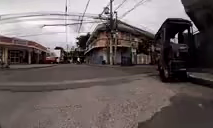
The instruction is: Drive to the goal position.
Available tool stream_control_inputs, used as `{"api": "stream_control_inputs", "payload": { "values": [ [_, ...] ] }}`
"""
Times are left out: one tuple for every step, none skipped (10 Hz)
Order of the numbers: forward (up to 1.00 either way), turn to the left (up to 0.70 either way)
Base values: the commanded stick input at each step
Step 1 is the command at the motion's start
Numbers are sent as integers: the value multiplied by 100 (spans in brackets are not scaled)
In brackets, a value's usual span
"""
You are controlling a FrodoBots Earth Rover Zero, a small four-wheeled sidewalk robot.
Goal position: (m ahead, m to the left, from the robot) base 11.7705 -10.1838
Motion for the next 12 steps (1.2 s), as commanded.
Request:
{"api": "stream_control_inputs", "payload": {
  "values": [
    [100, 0],
    [100, 0],
    [100, 0],
    [100, -12],
    [100, -40],
    [100, -40],
    [100, -40],
    [100, -40],
    [100, -19],
    [100, 0],
    [100, 0],
    [100, 0]
  ]
}}
